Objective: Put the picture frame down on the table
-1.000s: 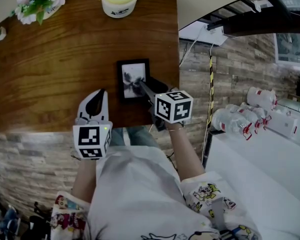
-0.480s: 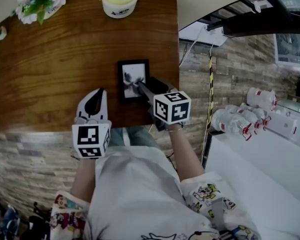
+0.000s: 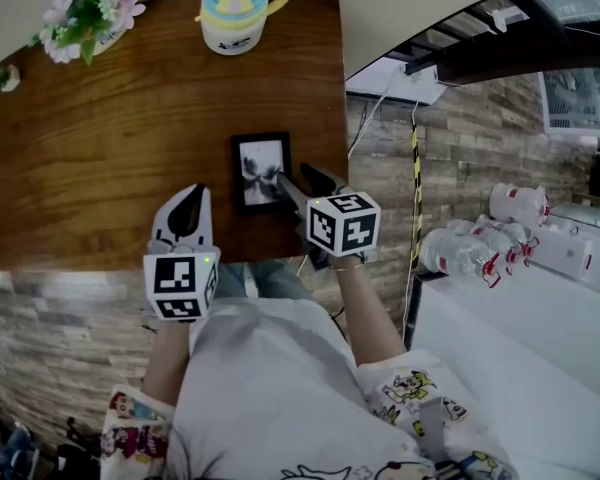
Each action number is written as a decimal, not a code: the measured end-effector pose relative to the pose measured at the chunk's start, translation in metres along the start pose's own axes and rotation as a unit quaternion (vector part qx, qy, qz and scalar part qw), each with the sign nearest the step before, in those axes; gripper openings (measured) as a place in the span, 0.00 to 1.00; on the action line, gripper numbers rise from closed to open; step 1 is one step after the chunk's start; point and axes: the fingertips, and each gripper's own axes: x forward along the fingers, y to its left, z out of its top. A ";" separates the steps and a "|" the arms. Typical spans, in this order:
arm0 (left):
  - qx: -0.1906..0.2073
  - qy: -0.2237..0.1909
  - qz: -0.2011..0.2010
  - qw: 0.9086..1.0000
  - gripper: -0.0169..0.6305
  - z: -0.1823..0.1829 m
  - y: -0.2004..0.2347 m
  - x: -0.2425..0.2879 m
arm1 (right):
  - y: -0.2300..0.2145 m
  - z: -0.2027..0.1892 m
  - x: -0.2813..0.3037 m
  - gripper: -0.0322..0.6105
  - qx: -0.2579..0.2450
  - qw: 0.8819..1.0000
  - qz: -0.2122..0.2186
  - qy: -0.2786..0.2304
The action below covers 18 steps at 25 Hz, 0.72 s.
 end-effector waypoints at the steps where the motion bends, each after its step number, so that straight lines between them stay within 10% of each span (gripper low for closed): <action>1: 0.002 -0.002 0.001 1.000 0.03 0.003 0.000 -0.001 | 0.001 0.002 -0.003 0.32 -0.001 1.000 0.000 -0.003; 18: 0.027 -0.058 0.027 0.998 0.03 0.049 0.003 -0.035 | 0.020 0.048 -0.060 0.32 -0.036 0.996 0.007 -0.076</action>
